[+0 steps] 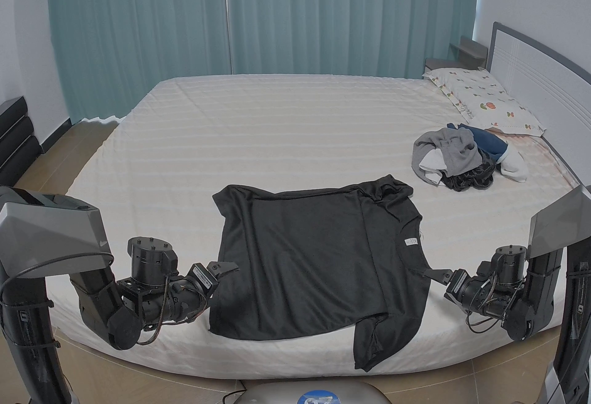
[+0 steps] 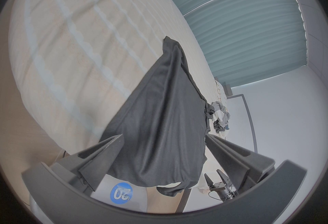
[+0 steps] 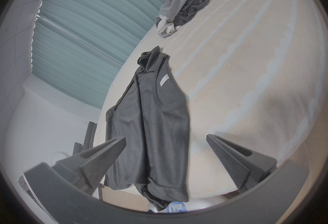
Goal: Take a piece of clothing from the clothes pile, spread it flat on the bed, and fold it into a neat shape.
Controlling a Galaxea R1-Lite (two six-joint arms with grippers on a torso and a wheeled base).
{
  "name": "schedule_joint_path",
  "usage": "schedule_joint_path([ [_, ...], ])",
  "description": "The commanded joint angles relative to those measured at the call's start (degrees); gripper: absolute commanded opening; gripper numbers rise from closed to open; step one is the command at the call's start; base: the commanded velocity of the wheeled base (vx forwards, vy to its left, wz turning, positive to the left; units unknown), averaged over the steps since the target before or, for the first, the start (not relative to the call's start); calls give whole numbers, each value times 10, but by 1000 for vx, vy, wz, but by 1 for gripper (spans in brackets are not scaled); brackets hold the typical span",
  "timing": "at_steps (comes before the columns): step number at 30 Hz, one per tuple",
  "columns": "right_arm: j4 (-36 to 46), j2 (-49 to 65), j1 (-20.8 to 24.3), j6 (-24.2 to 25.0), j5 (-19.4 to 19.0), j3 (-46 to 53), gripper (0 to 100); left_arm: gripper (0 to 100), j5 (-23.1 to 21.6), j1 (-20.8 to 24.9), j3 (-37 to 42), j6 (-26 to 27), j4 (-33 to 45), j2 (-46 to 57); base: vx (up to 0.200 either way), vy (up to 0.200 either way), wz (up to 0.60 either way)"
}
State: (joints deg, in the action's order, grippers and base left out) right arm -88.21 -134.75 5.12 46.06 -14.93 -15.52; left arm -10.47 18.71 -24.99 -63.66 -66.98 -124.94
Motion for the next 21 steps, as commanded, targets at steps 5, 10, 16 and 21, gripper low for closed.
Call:
schedule_joint_path([
  [5,0,-2,8,1,2,-6,100,100,41,-3,7,6,-3,-4,0,-40,0],
  [10,-1,-16,15,0,5,-2,100,100,79,-10,29,77,-3,-7,0,0,0],
  [16,-12,-22,15,0,5,4,100,100,98,-24,58,144,-3,-8,0,0,0],
  [21,-13,-24,15,-1,5,7,100,100,118,-32,72,180,-3,-23,0,0,0],
])
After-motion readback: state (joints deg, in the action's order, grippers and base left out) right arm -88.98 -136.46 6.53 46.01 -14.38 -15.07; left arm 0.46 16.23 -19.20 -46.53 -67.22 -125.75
